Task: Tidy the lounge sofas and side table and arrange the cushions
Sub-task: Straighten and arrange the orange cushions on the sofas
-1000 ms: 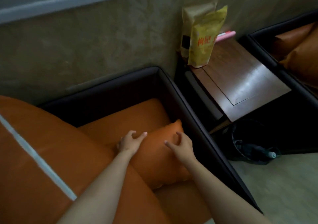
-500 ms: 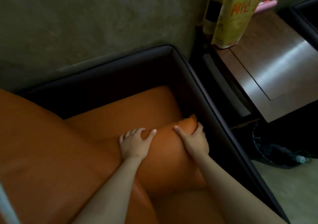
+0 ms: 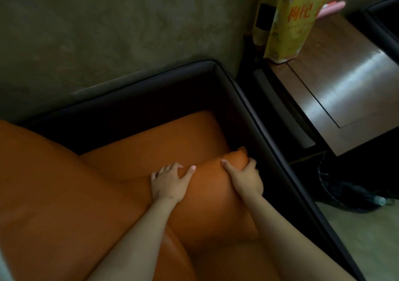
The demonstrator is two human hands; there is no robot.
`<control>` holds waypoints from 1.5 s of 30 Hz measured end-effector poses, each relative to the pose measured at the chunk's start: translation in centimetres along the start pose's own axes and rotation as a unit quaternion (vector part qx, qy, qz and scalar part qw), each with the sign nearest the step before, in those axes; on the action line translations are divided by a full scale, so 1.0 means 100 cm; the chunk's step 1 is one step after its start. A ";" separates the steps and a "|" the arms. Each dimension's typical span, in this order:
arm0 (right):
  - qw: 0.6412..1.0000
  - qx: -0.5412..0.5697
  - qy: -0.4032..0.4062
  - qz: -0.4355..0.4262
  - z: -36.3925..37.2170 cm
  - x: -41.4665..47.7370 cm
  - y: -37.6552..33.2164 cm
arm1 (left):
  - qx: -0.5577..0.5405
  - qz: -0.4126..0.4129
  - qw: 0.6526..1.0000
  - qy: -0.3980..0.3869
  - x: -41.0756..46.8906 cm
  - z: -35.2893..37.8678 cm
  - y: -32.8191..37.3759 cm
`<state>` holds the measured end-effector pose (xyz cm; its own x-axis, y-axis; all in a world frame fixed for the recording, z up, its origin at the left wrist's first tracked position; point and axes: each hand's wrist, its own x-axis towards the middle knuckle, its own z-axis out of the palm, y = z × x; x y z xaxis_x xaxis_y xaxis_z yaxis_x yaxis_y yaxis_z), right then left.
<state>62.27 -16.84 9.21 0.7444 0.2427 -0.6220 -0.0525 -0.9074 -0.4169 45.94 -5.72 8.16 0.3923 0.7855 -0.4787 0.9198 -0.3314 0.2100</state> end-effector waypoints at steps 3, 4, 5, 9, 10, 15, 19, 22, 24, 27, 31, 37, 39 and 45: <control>1.000 0.010 0.002 -0.006 -0.001 -0.002 0.002 | -0.005 0.003 1.000 -0.003 -0.001 0.000 -0.002; 1.000 0.012 0.005 -0.009 -0.001 -0.003 0.003 | -0.007 0.006 1.000 0.000 -0.002 0.000 -0.002; 1.000 0.013 0.010 -0.012 -0.001 -0.005 0.003 | -0.008 0.010 1.000 0.003 -0.004 0.000 -0.002; 0.999 0.033 0.028 -0.024 -0.002 -0.017 0.016 | -0.005 0.031 0.999 0.024 -0.019 -0.001 -0.001; 0.998 0.042 0.034 -0.025 -0.002 -0.022 0.022 | 0.000 0.037 0.999 0.028 -0.024 0.000 -0.001; 0.989 0.131 0.064 0.004 -0.008 -0.058 0.070 | 0.056 0.096 0.992 0.062 -0.057 0.015 0.003; 0.980 0.180 0.081 0.019 -0.007 -0.079 0.102 | 0.071 0.149 0.983 0.084 -0.073 0.025 0.007; 0.974 0.207 0.090 0.023 -0.005 -0.088 0.115 | 0.079 0.172 0.978 0.089 -0.080 0.029 0.006; 0.969 0.226 0.094 0.032 -0.005 -0.098 0.126 | 0.083 0.195 0.973 0.093 -0.088 0.031 0.006; 0.954 0.279 0.094 0.055 -0.003 -0.115 0.148 | 0.094 0.234 0.963 0.092 -0.101 0.037 0.007; 0.933 0.336 0.099 0.083 0.007 -0.138 0.175 | 0.113 0.285 0.948 0.087 -0.115 0.045 0.007; 0.918 0.370 0.117 0.085 0.015 -0.153 0.181 | 0.104 0.316 0.939 0.086 -0.122 0.043 0.003; 0.923 0.356 0.117 0.084 0.014 -0.154 0.177 | 0.102 0.312 0.941 0.078 -0.121 0.040 0.002; 0.951 0.261 0.160 0.039 0.008 -0.160 0.165 | 0.042 0.287 0.954 0.076 -0.116 0.035 -0.001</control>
<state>48.98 -35.45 11.79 0.8849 -0.0114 -0.4655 -0.3769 -0.6048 -0.7016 41.34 -16.59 10.71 0.8317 0.5270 -0.1746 0.5538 -0.7650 0.3287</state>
